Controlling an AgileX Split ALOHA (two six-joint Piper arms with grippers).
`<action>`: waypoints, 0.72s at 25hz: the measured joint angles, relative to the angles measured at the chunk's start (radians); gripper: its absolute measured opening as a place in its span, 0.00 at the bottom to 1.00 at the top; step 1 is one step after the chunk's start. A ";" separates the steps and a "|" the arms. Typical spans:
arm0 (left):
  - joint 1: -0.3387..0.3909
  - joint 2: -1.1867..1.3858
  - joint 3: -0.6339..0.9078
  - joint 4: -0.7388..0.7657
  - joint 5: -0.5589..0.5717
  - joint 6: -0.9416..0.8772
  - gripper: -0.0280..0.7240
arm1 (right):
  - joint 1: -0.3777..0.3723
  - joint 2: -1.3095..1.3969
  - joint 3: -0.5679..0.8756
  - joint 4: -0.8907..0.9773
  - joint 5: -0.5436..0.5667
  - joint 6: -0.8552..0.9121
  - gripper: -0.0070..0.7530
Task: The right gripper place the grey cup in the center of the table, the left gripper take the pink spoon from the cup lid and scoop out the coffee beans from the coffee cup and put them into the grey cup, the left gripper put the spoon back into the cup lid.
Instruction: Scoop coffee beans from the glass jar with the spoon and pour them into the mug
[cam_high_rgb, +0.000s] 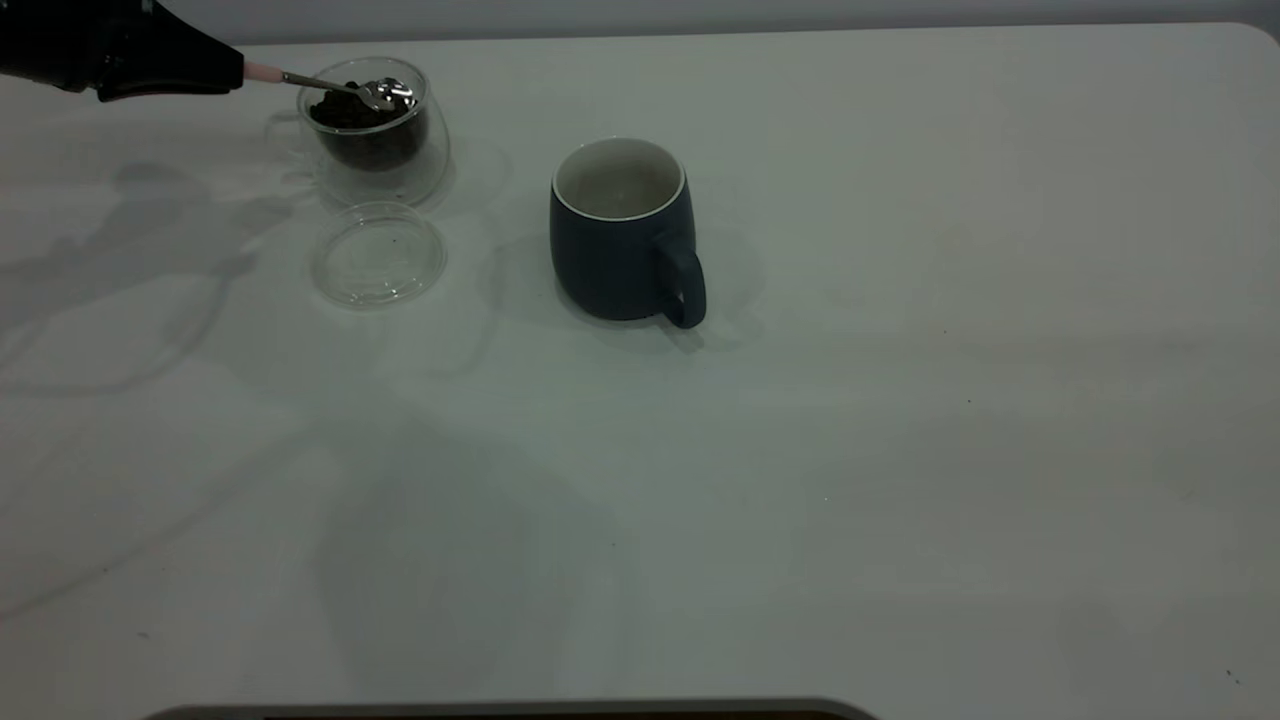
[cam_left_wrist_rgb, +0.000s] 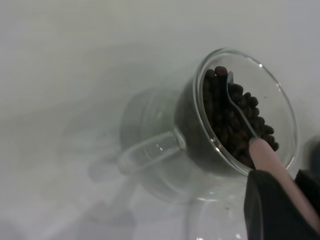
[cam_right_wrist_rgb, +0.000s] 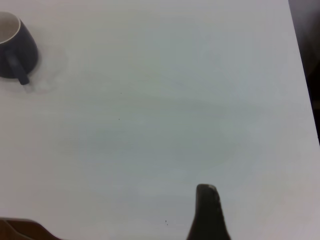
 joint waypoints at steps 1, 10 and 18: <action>0.000 0.000 0.000 0.010 0.001 -0.032 0.21 | 0.000 0.000 0.000 0.000 0.000 0.000 0.79; 0.000 0.000 0.000 0.136 0.026 -0.266 0.21 | 0.000 0.000 0.000 0.000 0.000 0.001 0.79; 0.000 0.000 0.000 0.136 0.027 -0.374 0.21 | 0.000 0.000 0.000 0.000 0.000 0.000 0.79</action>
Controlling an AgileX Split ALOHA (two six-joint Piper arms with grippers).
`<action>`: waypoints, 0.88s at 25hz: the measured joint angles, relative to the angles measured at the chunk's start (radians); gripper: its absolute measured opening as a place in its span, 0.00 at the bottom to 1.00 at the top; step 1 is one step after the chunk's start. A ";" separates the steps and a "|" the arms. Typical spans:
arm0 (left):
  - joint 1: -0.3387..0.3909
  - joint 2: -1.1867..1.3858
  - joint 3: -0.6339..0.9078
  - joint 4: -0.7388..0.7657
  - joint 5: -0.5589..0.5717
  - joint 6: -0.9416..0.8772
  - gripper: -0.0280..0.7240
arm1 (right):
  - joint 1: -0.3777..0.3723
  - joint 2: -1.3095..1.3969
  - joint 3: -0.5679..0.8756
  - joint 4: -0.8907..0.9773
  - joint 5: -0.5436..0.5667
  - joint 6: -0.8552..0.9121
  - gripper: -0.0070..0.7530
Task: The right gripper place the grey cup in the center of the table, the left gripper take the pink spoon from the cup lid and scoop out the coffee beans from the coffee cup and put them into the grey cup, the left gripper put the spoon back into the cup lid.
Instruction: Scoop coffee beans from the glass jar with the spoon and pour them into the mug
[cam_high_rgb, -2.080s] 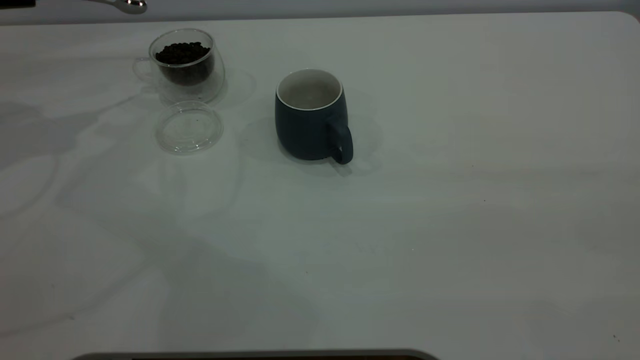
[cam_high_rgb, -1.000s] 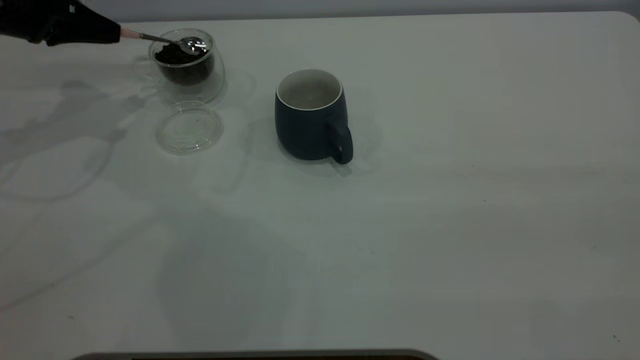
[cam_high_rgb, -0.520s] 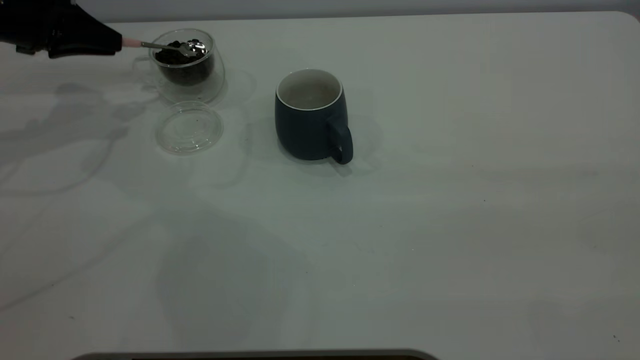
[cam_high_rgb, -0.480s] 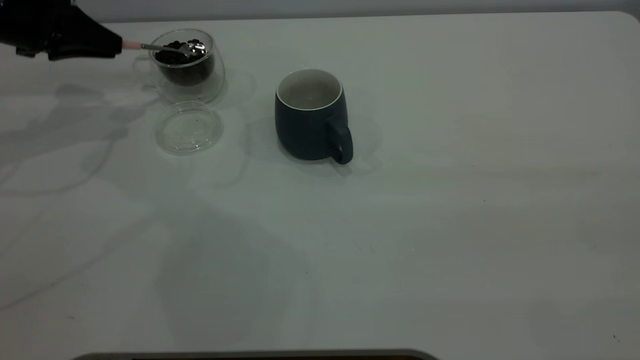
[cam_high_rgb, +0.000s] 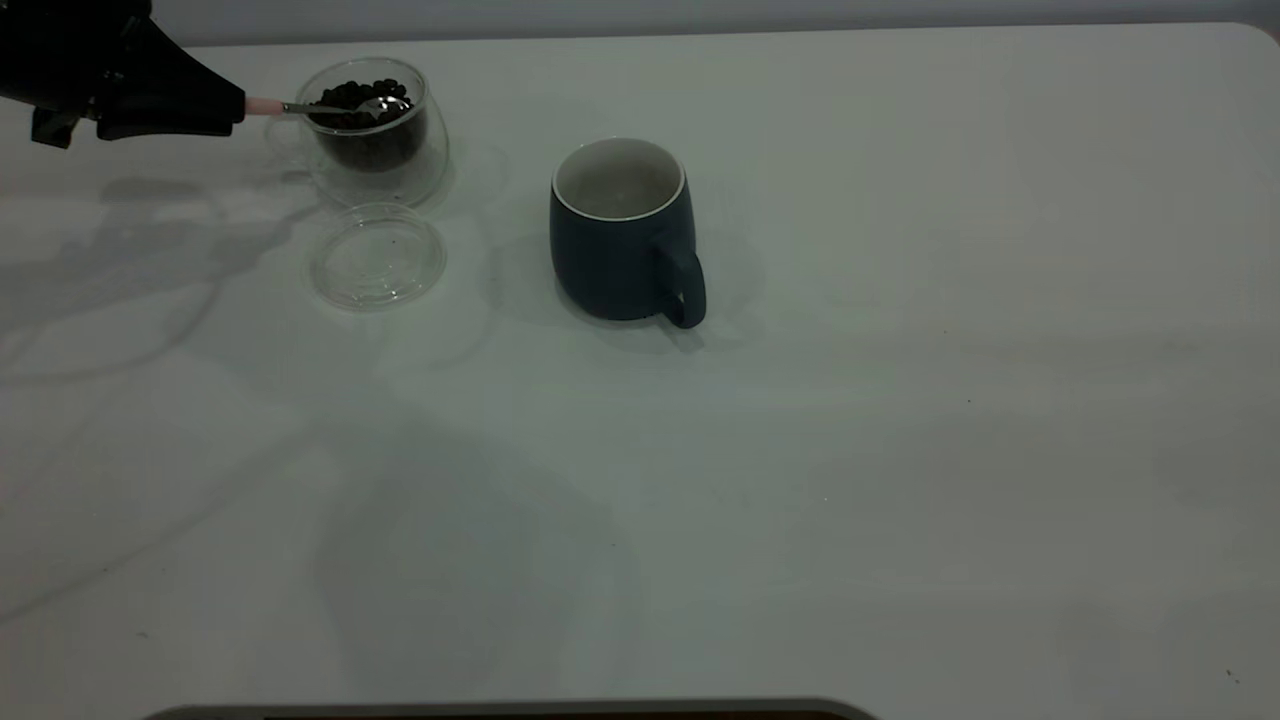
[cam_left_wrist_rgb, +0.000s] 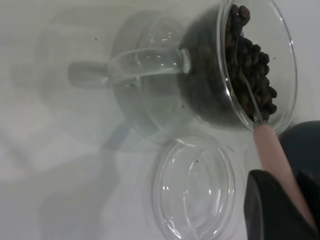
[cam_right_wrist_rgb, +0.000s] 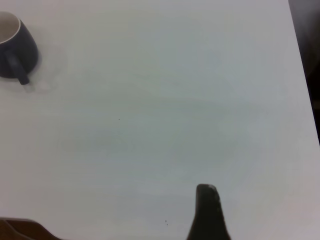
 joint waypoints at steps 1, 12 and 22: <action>0.000 0.000 0.000 0.000 0.000 -0.006 0.21 | 0.000 0.000 0.000 0.000 0.000 0.000 0.79; 0.040 0.000 0.000 -0.001 0.066 -0.037 0.21 | 0.000 0.000 0.000 0.000 0.000 0.001 0.79; 0.043 0.000 0.000 -0.008 0.100 -0.037 0.21 | 0.000 0.000 0.000 0.000 0.000 0.001 0.79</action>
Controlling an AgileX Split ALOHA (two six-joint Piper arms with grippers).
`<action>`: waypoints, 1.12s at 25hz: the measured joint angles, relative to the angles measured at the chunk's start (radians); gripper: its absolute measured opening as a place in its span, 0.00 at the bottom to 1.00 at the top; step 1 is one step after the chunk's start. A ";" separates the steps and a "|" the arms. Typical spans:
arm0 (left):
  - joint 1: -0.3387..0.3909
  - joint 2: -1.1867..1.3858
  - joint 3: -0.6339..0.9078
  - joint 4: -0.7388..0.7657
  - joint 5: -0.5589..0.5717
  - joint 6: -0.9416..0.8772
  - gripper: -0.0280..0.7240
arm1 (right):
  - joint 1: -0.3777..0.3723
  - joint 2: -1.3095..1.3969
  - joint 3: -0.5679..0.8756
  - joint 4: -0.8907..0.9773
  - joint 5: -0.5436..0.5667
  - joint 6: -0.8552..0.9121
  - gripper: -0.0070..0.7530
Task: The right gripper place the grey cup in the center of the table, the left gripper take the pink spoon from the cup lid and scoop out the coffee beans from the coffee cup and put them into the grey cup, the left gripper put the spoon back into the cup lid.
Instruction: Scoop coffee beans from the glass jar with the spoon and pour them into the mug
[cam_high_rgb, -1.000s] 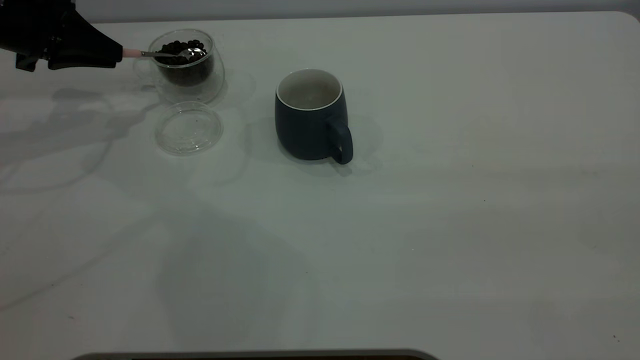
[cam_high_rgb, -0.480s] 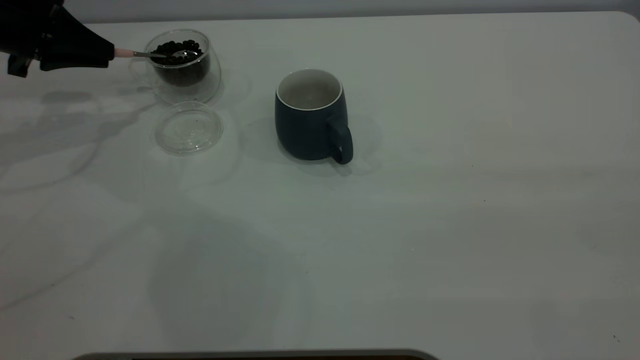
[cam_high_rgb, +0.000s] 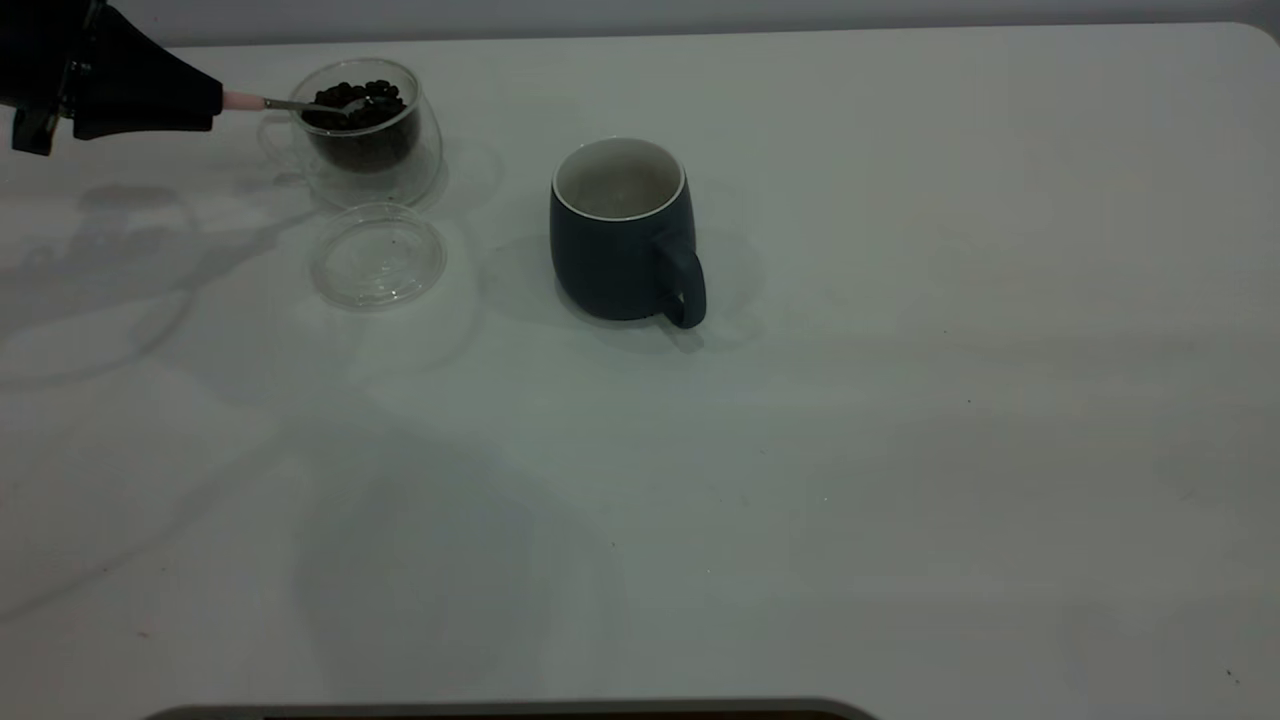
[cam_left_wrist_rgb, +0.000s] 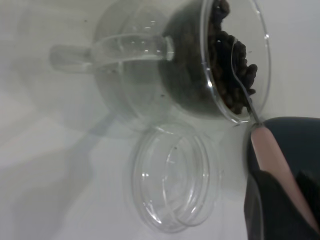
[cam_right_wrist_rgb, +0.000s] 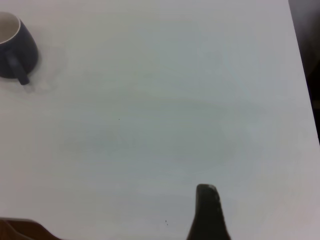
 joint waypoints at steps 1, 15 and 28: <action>0.000 0.000 0.000 -0.001 0.004 0.000 0.21 | 0.000 0.000 0.000 0.000 0.000 0.000 0.79; 0.019 0.000 0.000 -0.001 0.013 -0.056 0.21 | 0.000 0.000 0.000 0.000 0.000 0.000 0.79; 0.058 0.000 0.000 -0.072 0.085 -0.071 0.21 | -0.001 0.000 0.000 0.000 0.000 0.000 0.79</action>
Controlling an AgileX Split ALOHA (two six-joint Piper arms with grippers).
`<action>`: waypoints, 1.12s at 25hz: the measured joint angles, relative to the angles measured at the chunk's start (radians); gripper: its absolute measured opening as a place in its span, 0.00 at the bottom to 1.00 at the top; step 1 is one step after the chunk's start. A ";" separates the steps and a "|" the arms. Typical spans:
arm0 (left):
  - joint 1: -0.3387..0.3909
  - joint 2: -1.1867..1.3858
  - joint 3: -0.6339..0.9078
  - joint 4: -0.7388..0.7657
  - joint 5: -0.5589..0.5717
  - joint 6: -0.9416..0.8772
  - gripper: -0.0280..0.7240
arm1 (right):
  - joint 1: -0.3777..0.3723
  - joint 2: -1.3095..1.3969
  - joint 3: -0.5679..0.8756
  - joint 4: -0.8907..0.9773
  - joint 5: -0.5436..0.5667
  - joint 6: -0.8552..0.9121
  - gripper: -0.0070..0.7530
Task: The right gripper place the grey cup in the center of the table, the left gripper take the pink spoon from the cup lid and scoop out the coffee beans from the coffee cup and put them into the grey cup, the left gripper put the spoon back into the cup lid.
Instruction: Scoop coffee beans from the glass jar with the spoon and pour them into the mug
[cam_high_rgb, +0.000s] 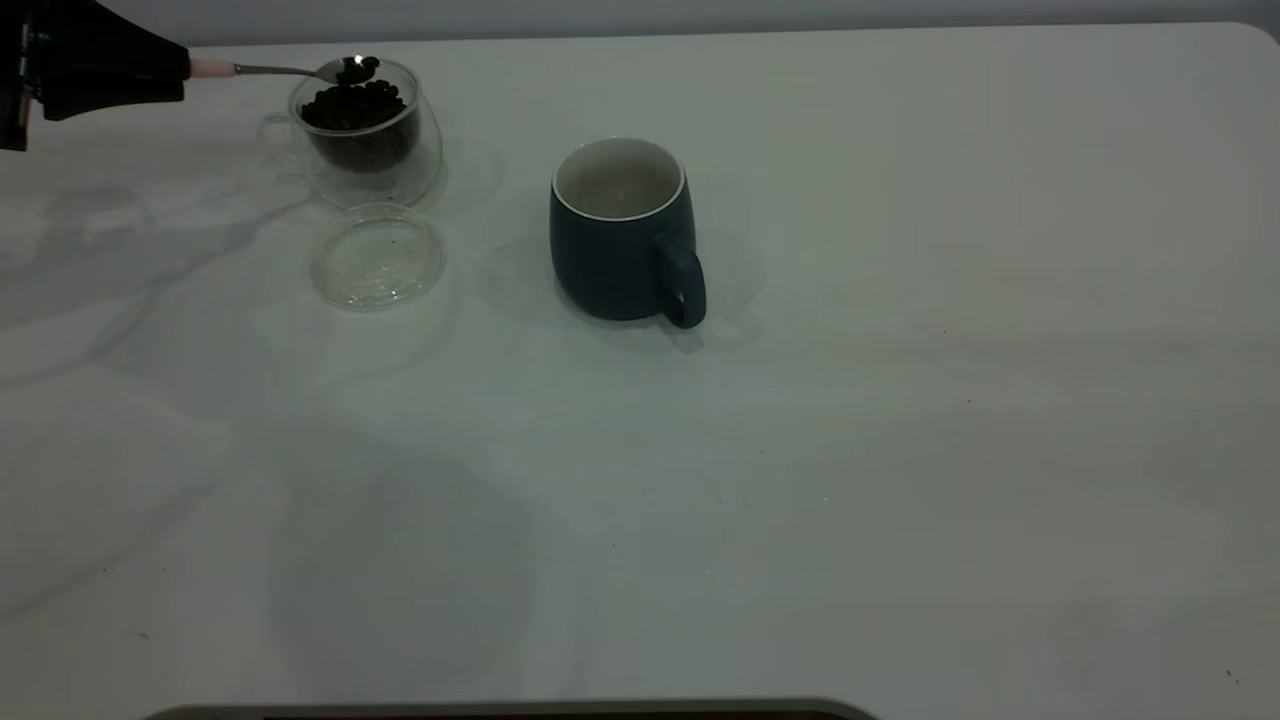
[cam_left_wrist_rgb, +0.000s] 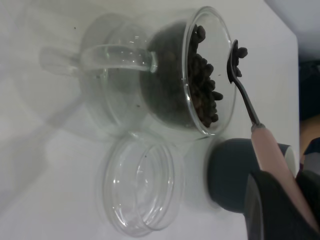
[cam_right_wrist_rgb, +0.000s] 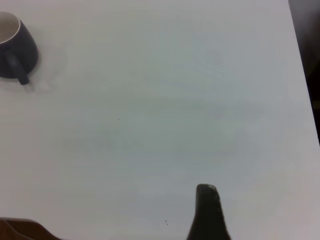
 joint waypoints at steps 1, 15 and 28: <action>0.002 0.000 0.000 -0.003 0.005 0.000 0.21 | 0.000 0.000 0.000 0.000 0.000 0.000 0.79; 0.018 0.000 0.000 -0.003 0.095 0.000 0.21 | 0.000 0.000 0.000 0.000 0.000 0.001 0.79; 0.051 0.009 0.000 -0.004 0.074 -0.001 0.21 | 0.000 0.000 0.000 0.000 0.000 0.001 0.79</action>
